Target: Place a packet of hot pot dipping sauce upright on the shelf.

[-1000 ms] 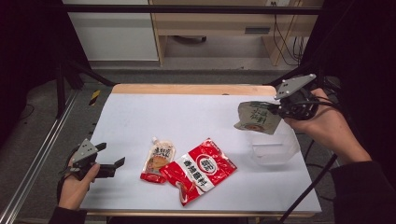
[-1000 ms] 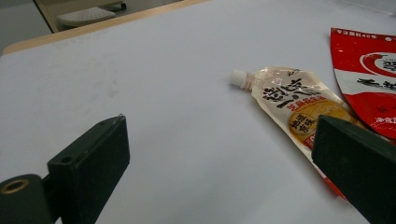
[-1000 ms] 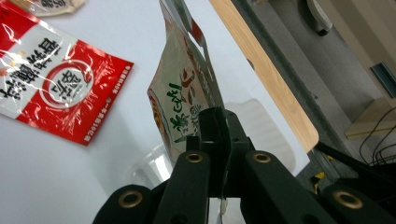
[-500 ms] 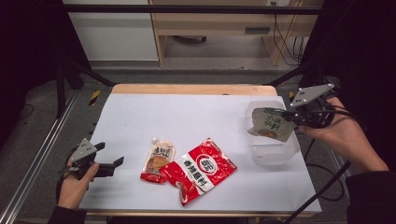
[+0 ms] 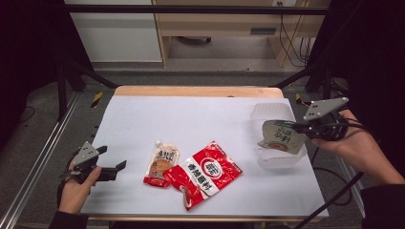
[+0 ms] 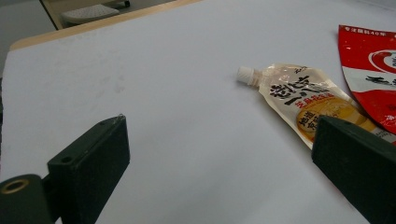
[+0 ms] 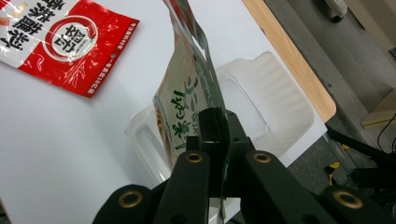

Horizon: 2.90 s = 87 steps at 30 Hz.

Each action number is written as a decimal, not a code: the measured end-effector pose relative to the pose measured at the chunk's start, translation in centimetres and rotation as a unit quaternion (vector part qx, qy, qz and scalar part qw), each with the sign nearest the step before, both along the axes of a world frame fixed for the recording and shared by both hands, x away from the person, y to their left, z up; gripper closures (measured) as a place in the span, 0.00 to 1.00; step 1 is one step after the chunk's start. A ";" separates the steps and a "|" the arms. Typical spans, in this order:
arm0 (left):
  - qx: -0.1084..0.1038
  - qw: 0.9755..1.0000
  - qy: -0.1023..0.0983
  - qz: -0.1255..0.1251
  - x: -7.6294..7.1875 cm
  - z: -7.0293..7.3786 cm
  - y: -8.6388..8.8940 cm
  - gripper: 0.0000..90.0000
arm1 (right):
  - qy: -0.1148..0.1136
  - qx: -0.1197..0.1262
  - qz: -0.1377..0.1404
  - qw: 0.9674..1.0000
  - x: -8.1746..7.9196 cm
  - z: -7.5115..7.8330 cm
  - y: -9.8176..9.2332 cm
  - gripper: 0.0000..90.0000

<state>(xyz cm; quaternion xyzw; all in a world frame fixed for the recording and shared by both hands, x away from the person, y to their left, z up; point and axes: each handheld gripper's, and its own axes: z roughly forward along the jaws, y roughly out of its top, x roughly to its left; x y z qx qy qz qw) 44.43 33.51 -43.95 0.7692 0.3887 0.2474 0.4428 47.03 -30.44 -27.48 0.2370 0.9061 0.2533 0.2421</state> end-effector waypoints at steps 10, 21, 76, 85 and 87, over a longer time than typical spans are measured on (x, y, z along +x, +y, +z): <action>0.001 1.000 0.001 0.000 0.1 0.0 0.1 0.04 | 0.011 0.008 0.011 1.000 -0.5 -0.3 -0.6 1.00; -0.001 1.000 0.001 0.001 0.1 0.0 0.2 0.05 | 0.011 0.020 0.021 1.000 -1.1 0.2 -0.8 1.00; 0.005 1.000 0.005 -0.005 0.1 -0.1 -0.1 0.04 | 0.052 0.042 -0.036 0.997 0.1 -5.2 -1.1 0.37; 0.009 1.000 0.007 -0.009 0.0 -0.2 -0.4 0.04 | 0.041 0.020 -0.012 0.999 -1.1 -3.5 3.3 0.17; 0.012 1.000 0.006 -0.010 0.1 -0.2 -0.5 0.04 | 0.028 0.025 -0.007 0.999 -1.5 -3.0 4.7 0.16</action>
